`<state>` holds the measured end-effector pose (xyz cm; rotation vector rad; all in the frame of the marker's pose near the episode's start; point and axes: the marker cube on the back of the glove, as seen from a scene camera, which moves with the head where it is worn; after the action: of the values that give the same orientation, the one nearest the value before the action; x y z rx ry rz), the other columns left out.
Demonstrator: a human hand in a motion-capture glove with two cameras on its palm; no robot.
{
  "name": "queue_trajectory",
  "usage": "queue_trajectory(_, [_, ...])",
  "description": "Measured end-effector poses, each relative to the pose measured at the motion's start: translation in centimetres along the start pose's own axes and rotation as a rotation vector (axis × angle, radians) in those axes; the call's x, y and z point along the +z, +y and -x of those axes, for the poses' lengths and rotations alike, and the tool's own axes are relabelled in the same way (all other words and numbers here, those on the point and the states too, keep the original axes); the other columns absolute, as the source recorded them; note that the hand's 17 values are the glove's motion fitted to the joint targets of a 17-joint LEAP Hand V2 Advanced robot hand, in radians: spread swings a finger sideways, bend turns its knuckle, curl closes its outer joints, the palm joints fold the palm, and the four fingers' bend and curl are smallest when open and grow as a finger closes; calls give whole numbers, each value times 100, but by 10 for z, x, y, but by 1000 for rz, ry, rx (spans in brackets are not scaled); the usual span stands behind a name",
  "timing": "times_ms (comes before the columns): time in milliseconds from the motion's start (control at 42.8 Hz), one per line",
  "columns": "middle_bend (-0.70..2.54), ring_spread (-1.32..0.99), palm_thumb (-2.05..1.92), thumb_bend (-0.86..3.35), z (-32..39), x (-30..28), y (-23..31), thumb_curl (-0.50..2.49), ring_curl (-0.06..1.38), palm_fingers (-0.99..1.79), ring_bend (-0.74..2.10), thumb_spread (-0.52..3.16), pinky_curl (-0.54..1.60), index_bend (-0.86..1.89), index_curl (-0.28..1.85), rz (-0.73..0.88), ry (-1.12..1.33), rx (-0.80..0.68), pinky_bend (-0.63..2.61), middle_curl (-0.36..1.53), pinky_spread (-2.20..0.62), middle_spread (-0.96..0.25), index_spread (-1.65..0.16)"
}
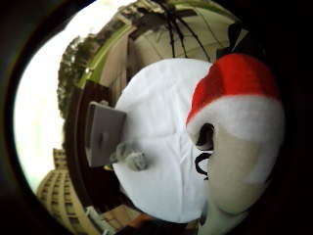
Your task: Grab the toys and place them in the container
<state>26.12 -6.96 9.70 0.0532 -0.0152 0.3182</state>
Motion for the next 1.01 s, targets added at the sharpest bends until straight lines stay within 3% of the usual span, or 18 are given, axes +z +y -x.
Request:
queue_trajectory(234, [76, -43, 72, 26, 85, -121, 1, 80, 46, 104, 109, 51, 36, 21, 44, -177, 41, -83, 92, 51, -47, -39, -38])
queue_trajectory(421, [72, -44, 72, 25, 169, -165, 22, 85, 46, 105, 107, 52, 36, 16, 45, -215, 14, -183, 90, 52, -47, -42, -41])
queue_trajectory(701, [70, -45, 71, 23, 322, -155, 41, 91, 46, 106, 106, 53, 37, 15, 47, -198, -32, -339, 89, 55, -47, -44, -43])
queue_trajectory(1005, [67, -45, 70, 21, 437, -116, 57, 98, 47, 105, 105, 54, 38, 14, 48, -161, -33, -442, 89, 58, -47, -46, -45])
